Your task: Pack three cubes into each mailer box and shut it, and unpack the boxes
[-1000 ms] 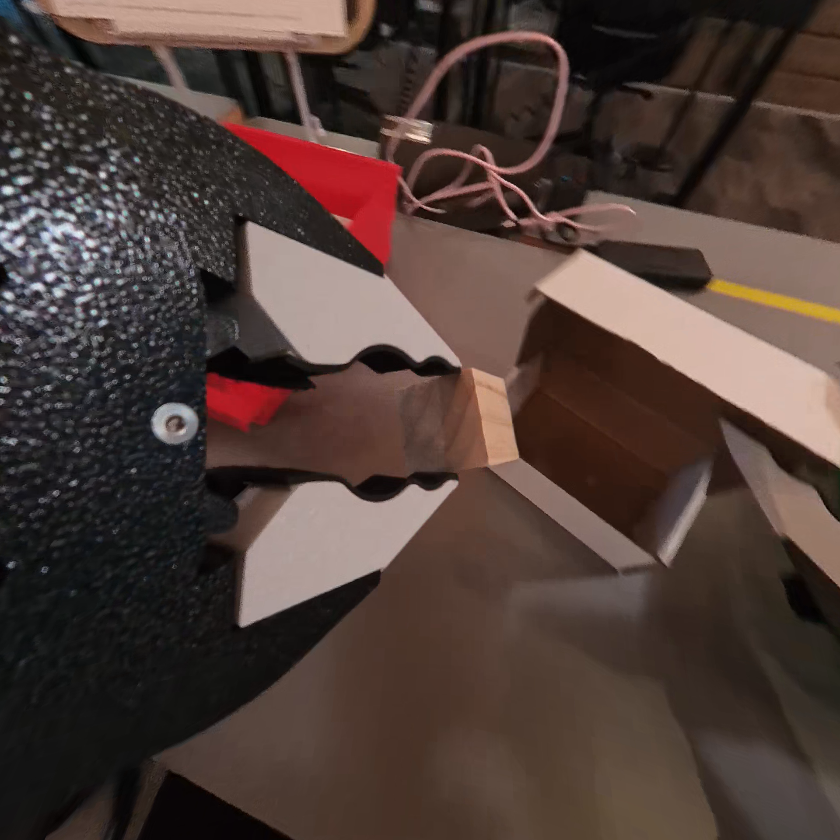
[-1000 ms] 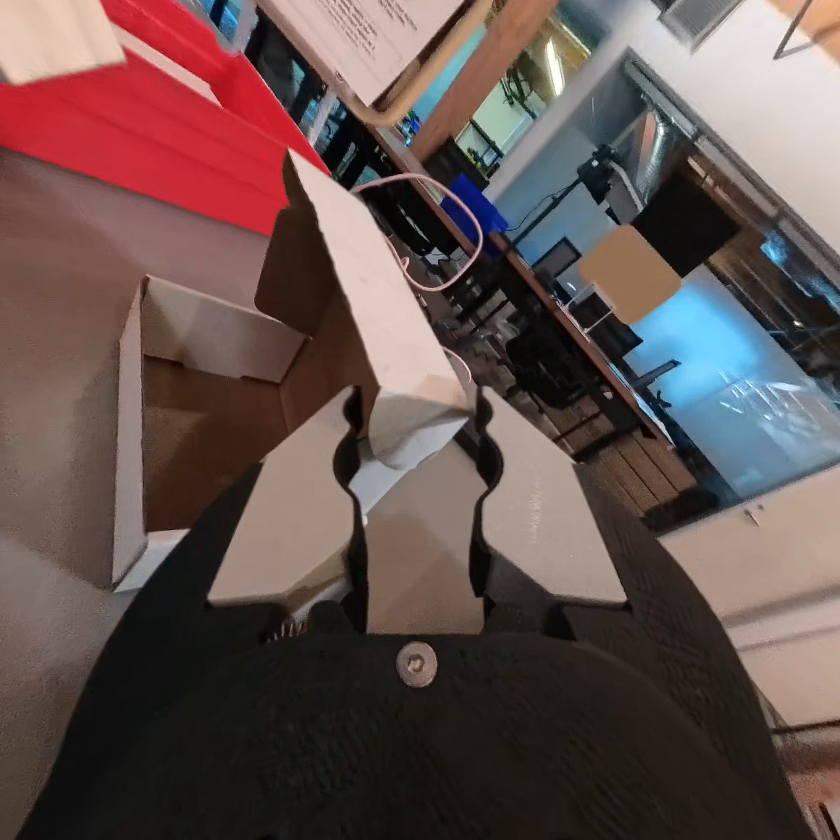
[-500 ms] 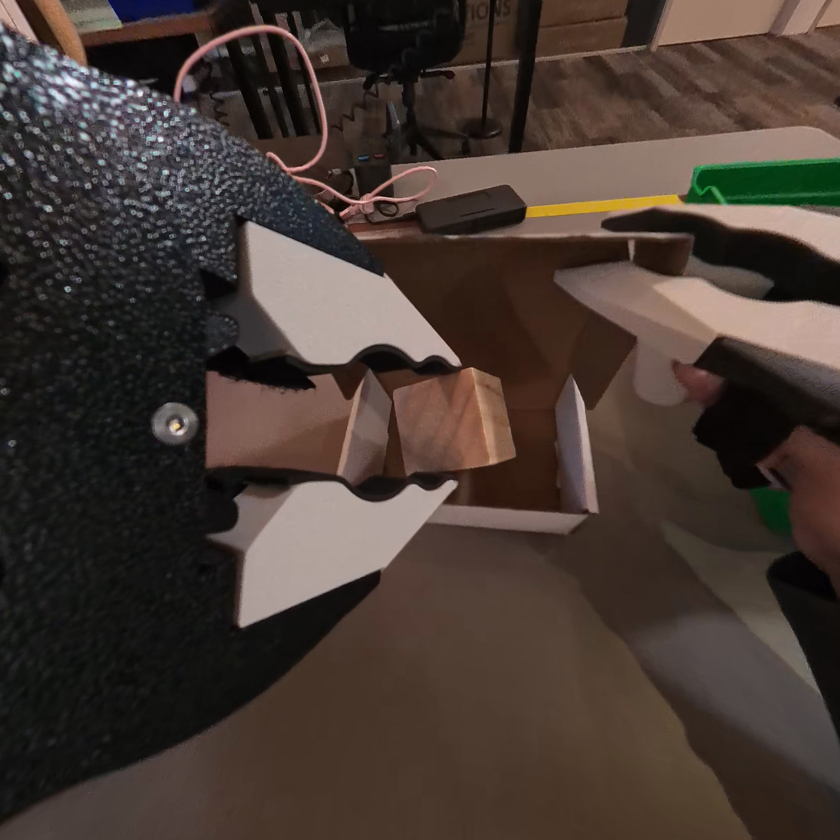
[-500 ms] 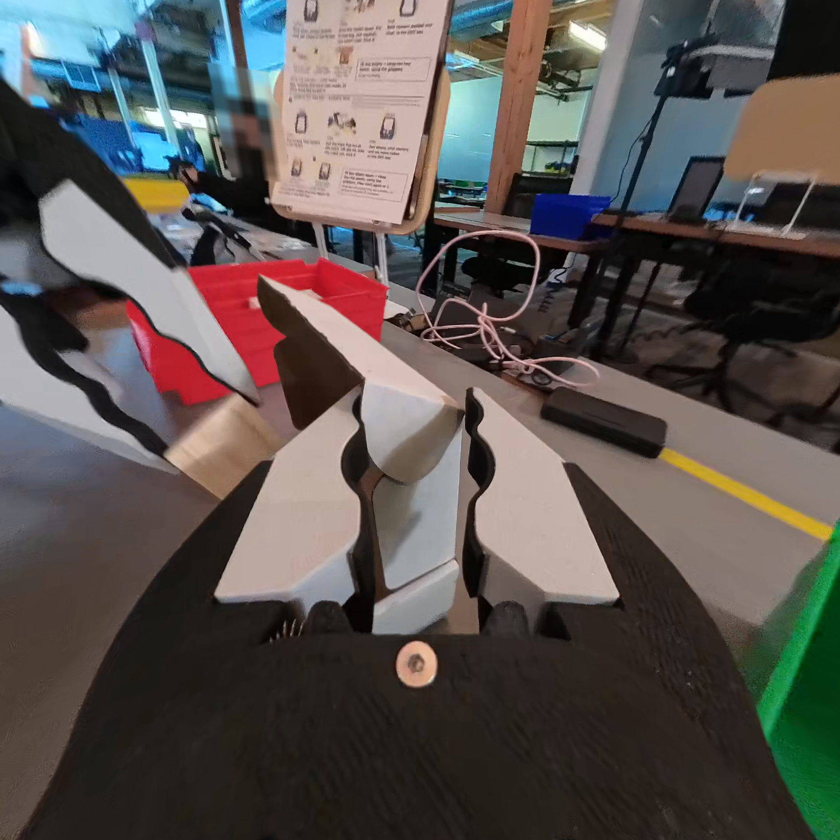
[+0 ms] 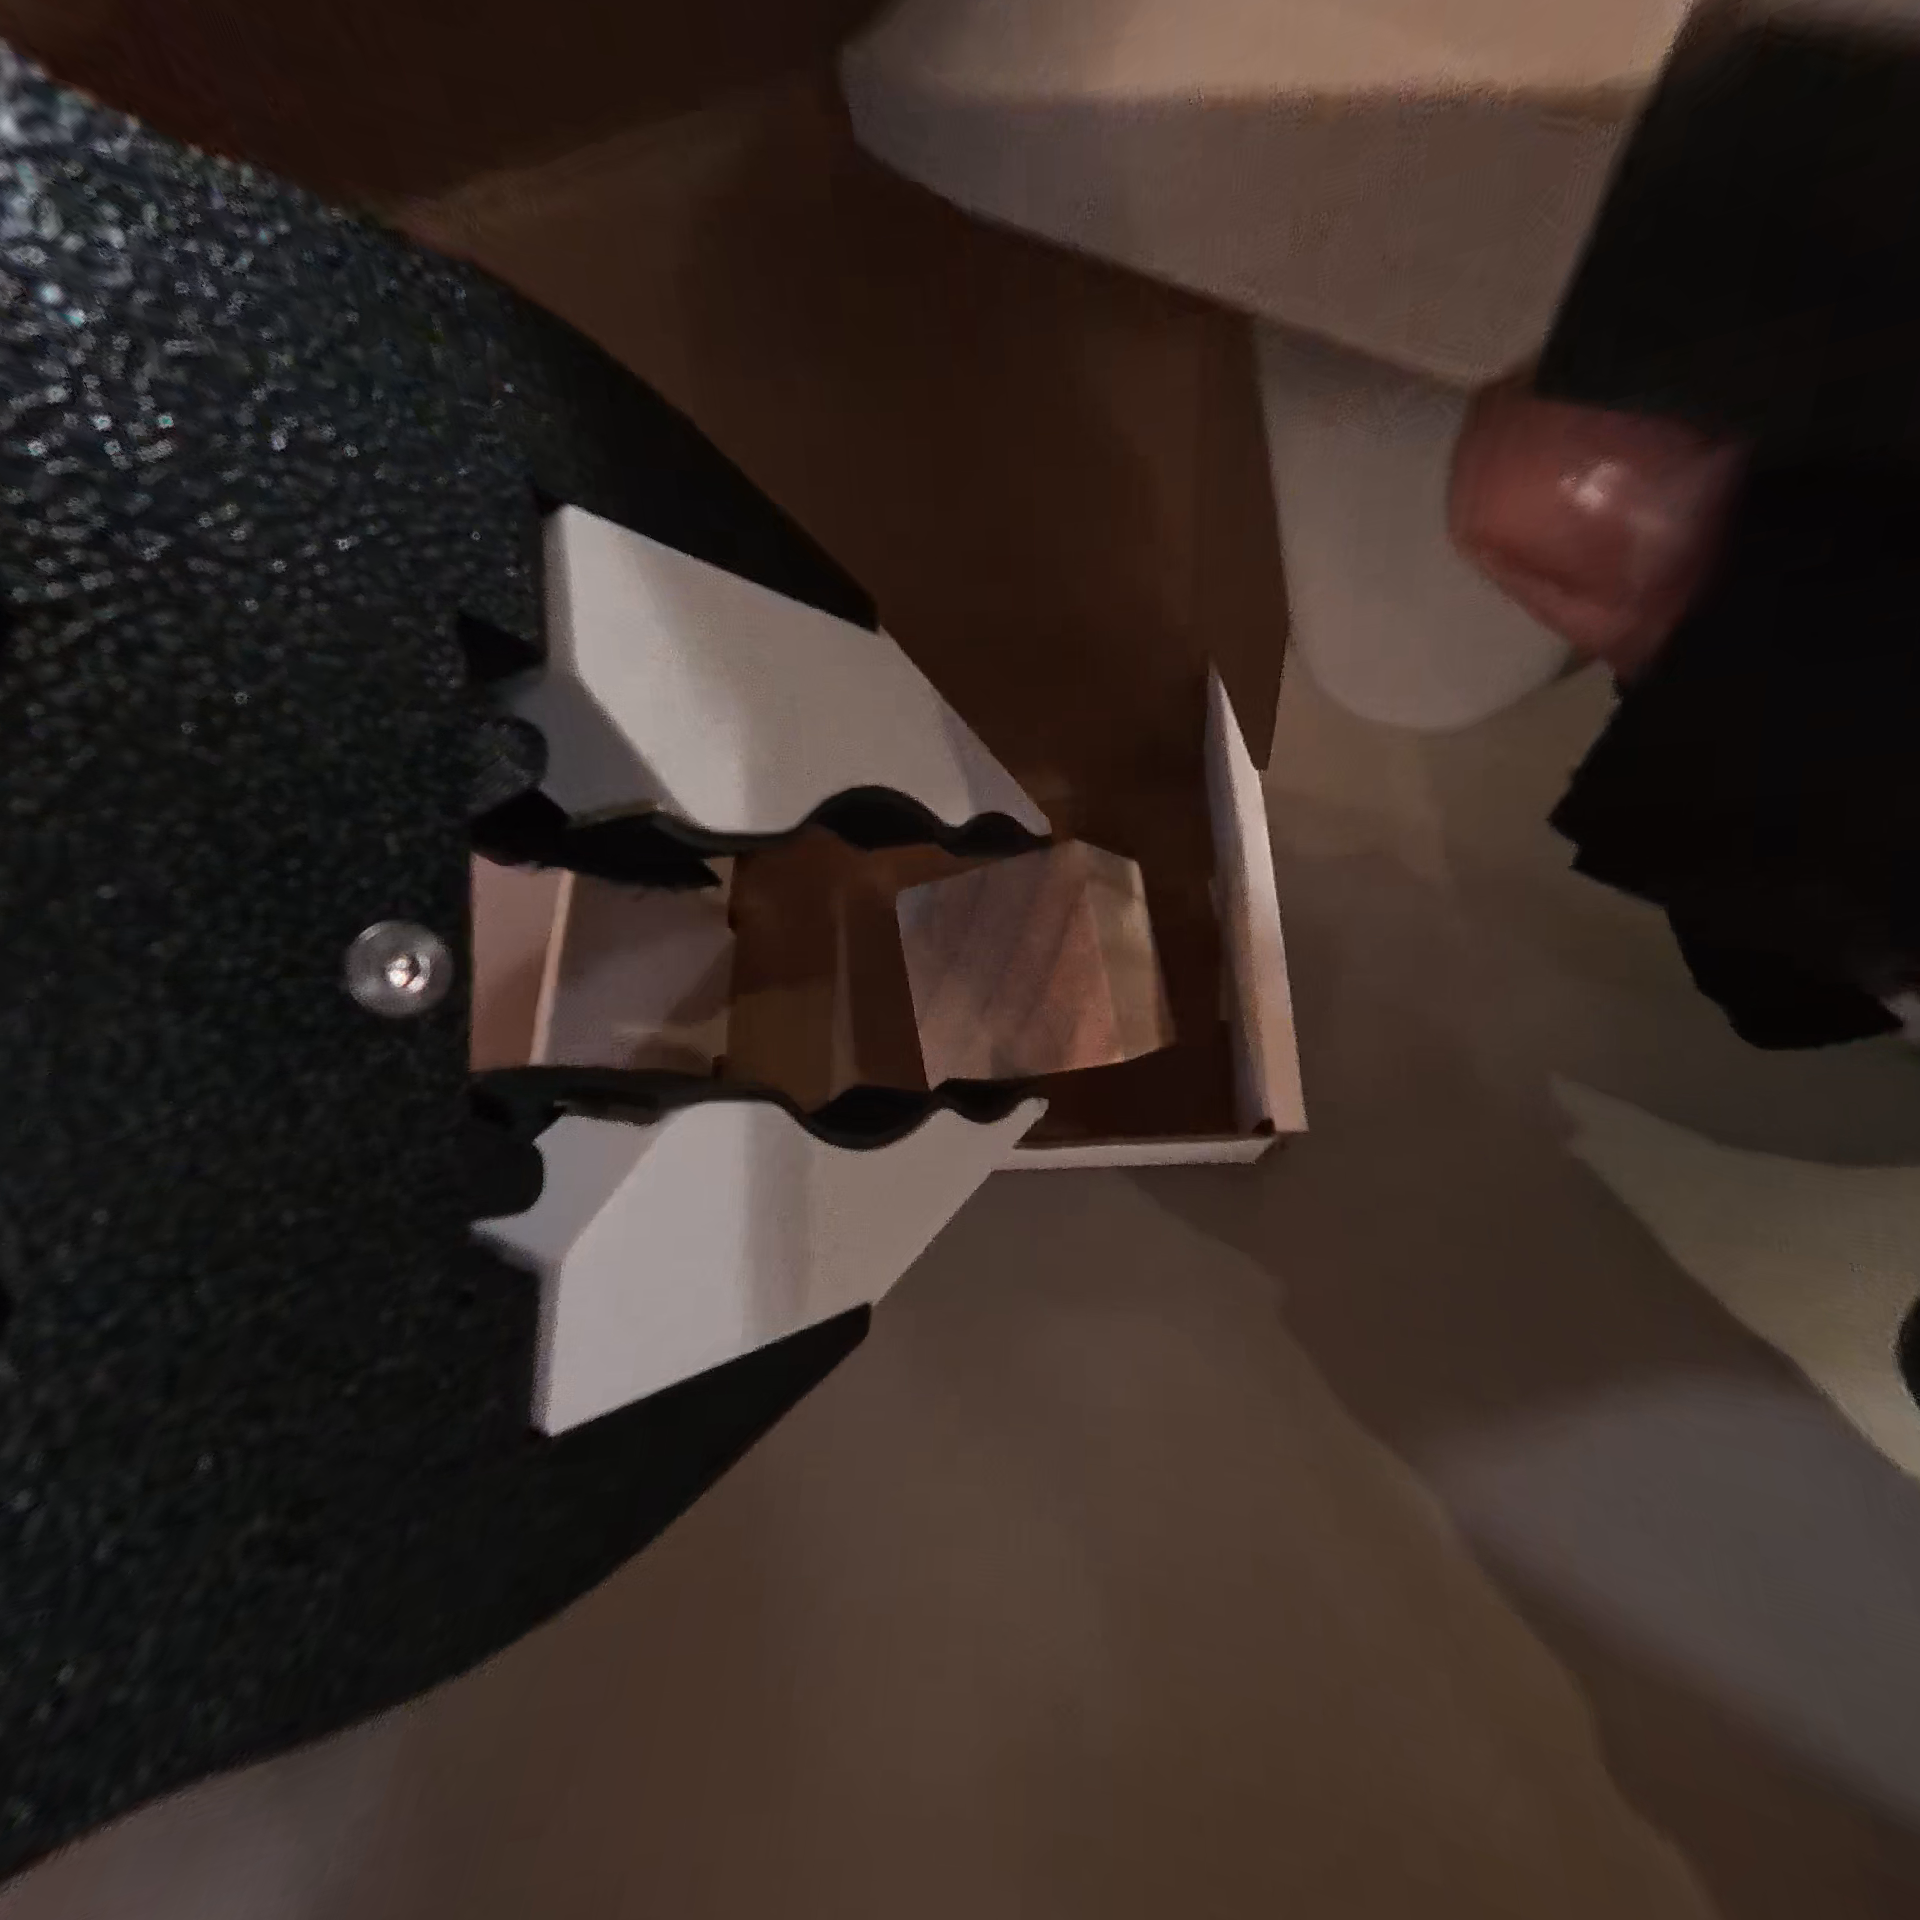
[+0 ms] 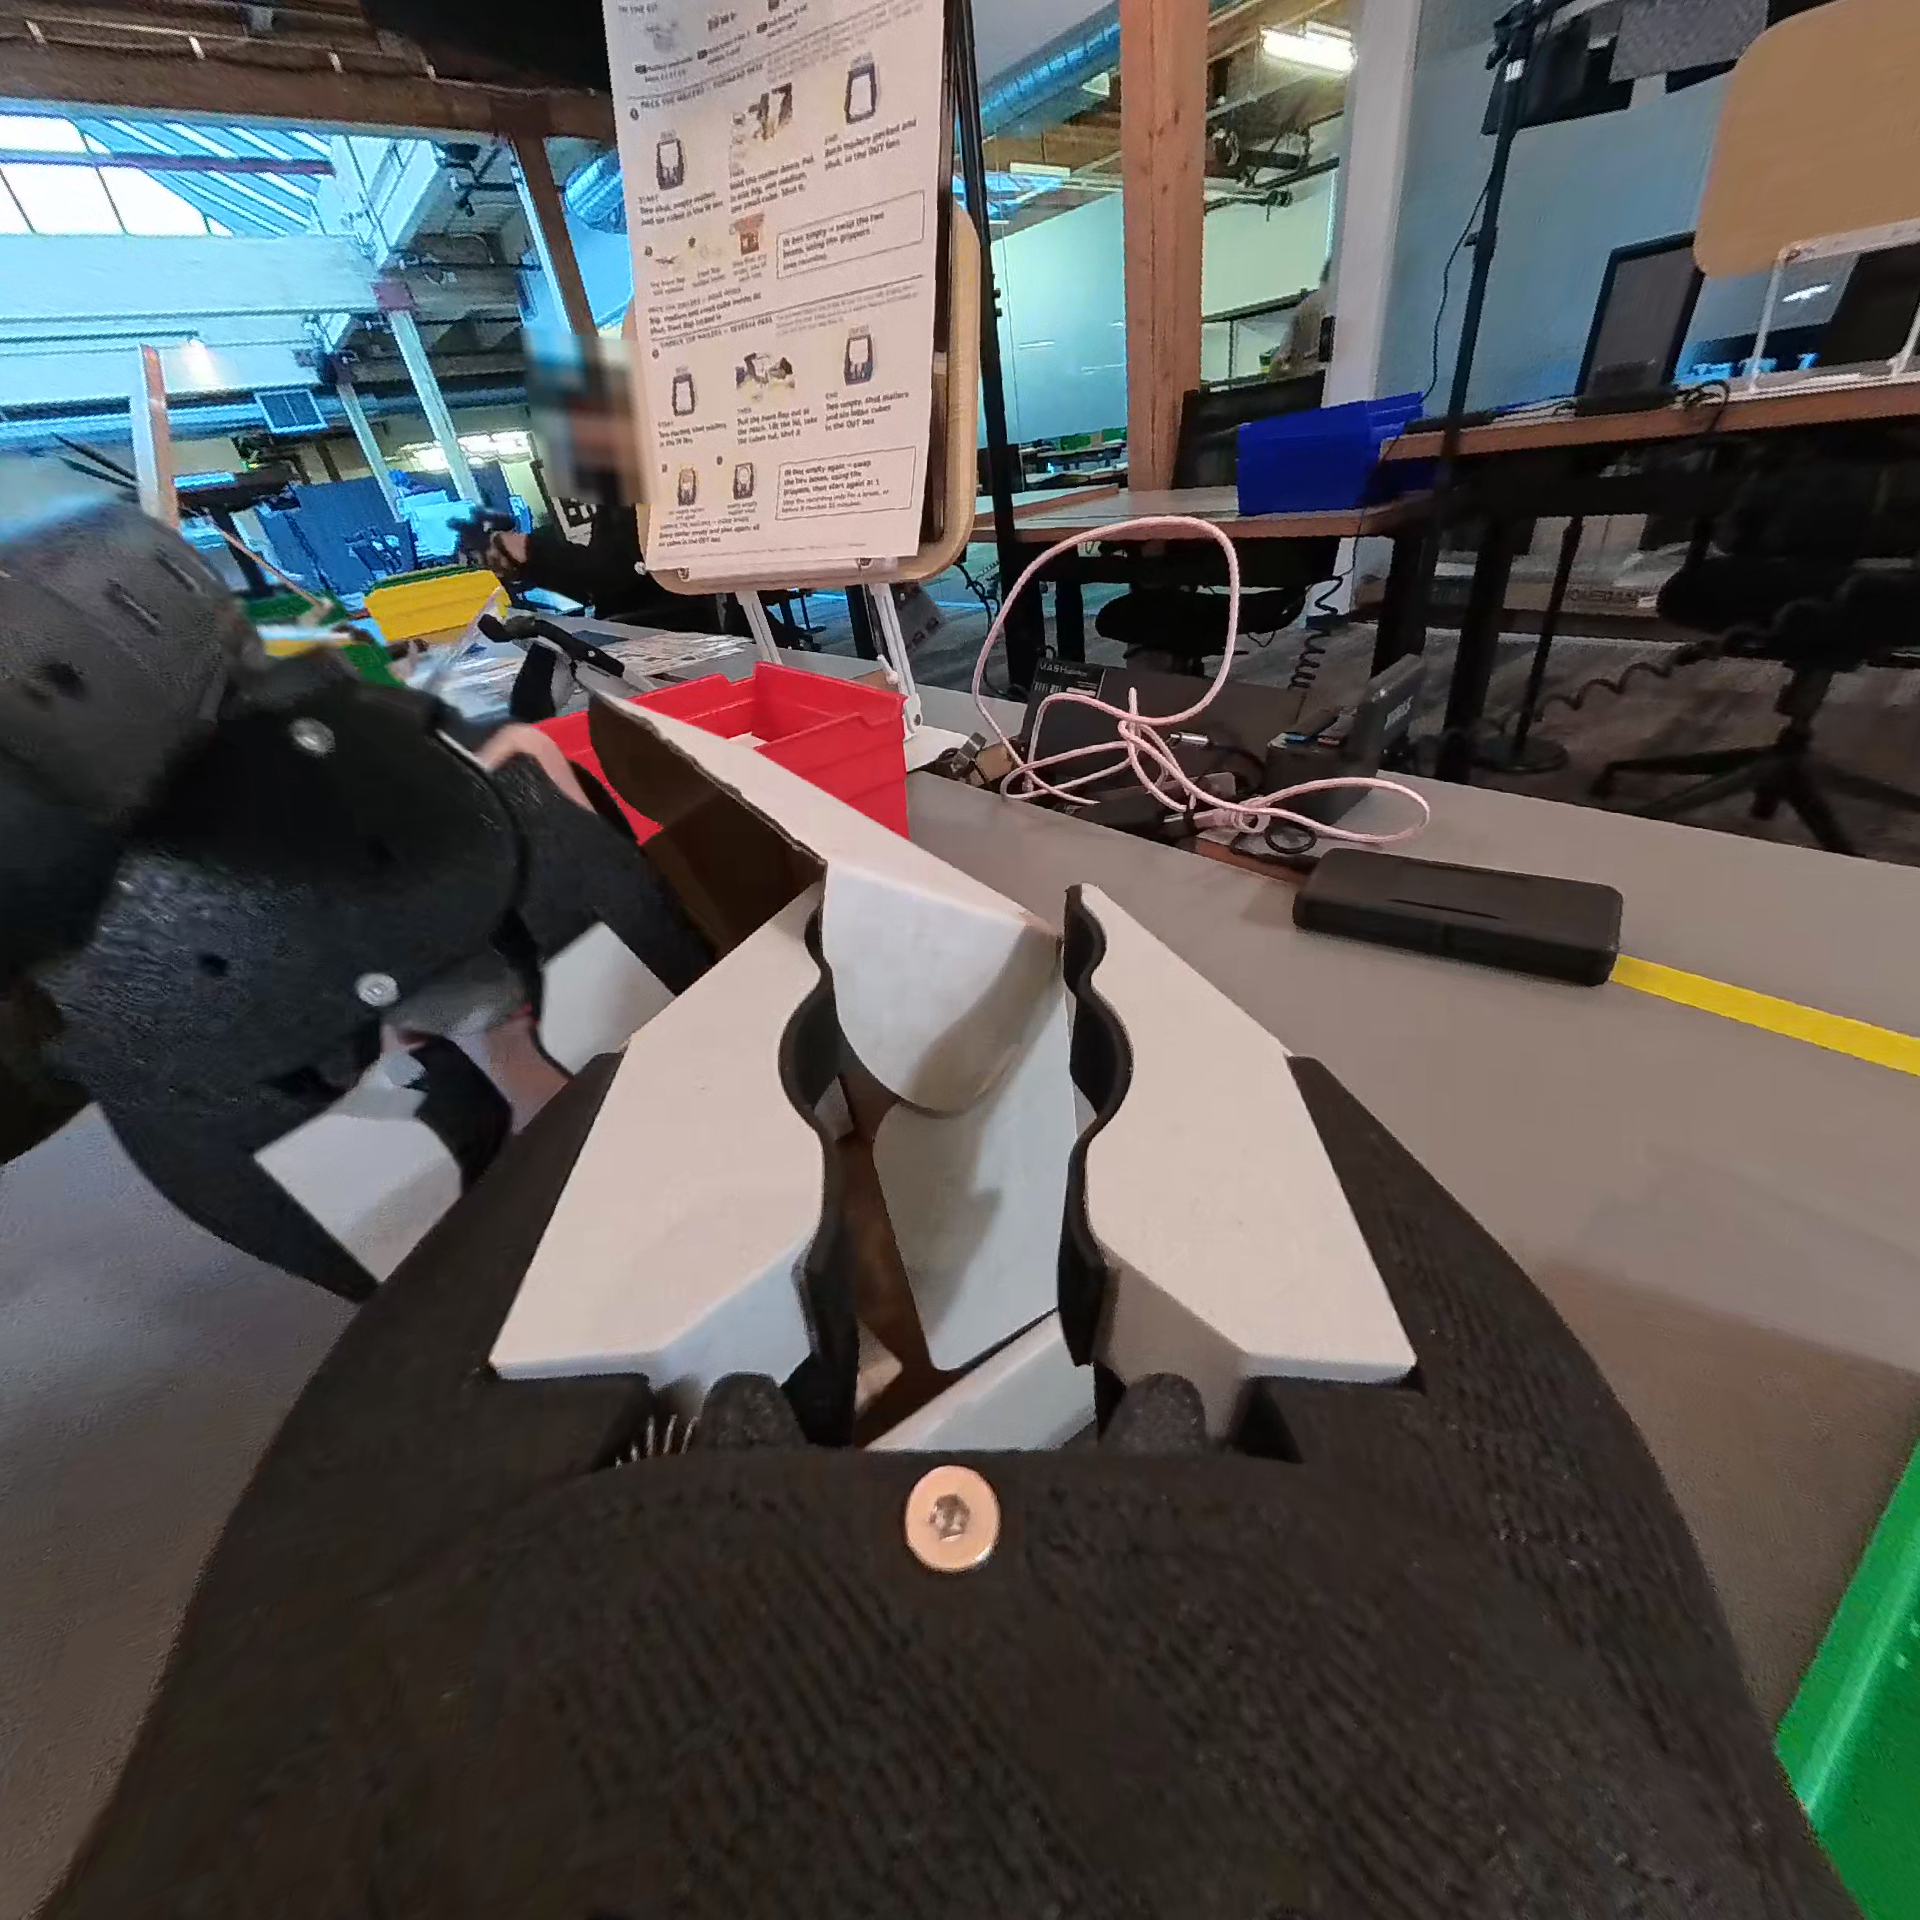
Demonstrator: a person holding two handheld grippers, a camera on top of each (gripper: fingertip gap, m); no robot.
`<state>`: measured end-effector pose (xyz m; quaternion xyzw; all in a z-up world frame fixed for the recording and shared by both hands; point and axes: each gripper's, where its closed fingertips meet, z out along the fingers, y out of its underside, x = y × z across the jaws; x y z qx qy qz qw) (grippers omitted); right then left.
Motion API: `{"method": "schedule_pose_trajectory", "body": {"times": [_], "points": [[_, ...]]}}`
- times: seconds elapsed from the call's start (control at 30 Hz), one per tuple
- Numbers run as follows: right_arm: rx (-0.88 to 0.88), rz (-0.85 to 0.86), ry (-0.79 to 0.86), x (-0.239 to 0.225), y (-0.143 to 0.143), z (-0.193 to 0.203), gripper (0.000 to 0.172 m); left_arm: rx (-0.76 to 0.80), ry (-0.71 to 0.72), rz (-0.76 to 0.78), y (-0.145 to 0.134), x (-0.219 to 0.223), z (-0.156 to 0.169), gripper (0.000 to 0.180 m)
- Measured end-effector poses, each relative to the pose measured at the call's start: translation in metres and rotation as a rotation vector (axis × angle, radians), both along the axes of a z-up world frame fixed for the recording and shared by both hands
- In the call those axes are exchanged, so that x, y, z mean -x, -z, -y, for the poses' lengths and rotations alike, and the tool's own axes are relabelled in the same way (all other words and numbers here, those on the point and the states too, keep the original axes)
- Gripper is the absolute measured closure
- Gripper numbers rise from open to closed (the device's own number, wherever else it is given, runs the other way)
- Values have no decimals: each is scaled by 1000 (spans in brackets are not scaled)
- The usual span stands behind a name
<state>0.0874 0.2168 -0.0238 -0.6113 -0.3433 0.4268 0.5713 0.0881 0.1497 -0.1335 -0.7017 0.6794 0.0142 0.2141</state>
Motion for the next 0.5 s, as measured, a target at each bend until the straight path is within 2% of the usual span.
{"method": "schedule_pose_trajectory", "body": {"times": [0.13,0.2,0.3,0.4,0.5], "points": [[-8,2,1,0,0,0,132,25,-38,75,7,-7,-5,130],[-15,3,5,0,0,0,131,16,-41,107,3,-9,-6,123],[-23,5,7,0,0,0,131,-9,-19,149,-7,-10,0,124],[-30,8,11,0,0,0,131,-52,20,190,-25,-3,25,126],[-31,8,8,0,1,0,132,-133,13,231,-50,26,55,126]]}}
